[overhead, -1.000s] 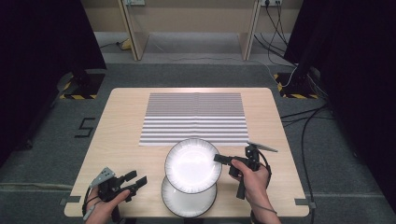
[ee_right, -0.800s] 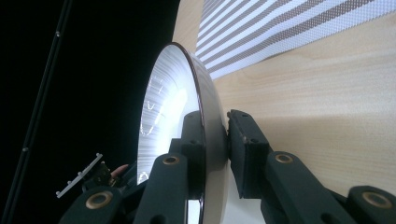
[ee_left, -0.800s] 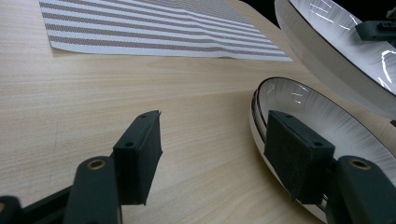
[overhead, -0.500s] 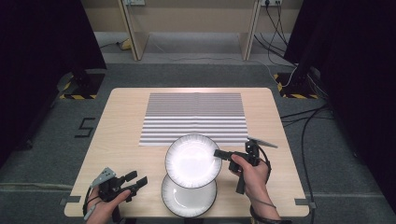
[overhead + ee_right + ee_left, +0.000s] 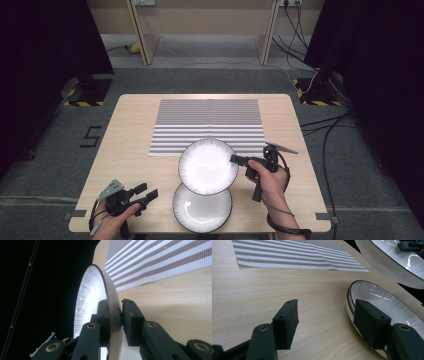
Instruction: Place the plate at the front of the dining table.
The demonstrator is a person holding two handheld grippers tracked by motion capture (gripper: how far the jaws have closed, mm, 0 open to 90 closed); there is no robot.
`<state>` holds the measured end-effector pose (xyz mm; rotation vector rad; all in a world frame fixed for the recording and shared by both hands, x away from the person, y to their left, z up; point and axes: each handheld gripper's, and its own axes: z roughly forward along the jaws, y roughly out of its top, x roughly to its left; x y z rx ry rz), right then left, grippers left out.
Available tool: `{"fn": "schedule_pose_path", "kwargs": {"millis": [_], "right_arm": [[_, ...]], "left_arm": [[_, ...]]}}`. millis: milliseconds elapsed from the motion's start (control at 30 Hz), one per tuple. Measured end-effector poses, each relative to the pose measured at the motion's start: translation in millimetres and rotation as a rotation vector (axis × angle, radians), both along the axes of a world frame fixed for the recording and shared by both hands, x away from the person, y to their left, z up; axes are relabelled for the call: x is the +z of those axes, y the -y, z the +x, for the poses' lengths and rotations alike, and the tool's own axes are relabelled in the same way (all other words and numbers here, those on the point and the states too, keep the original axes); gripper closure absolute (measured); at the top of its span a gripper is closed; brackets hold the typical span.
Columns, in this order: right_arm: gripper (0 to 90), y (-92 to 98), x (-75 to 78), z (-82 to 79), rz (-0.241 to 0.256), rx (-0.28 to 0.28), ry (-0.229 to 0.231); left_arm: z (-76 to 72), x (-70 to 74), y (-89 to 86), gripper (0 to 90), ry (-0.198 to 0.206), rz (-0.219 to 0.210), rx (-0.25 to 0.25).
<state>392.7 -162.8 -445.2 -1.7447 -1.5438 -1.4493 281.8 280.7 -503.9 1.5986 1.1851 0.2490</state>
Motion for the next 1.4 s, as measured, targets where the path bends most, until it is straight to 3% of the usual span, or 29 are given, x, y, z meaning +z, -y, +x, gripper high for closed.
{"fn": "schedule_pose_path", "kwargs": {"millis": [1400], "right_arm": [[75.9,3.2,7.7,36.0,-0.005,-0.071,-0.006]], "left_arm": [[0.7,-1.9,0.3,36.1,-0.008,0.0,0.001]]}}
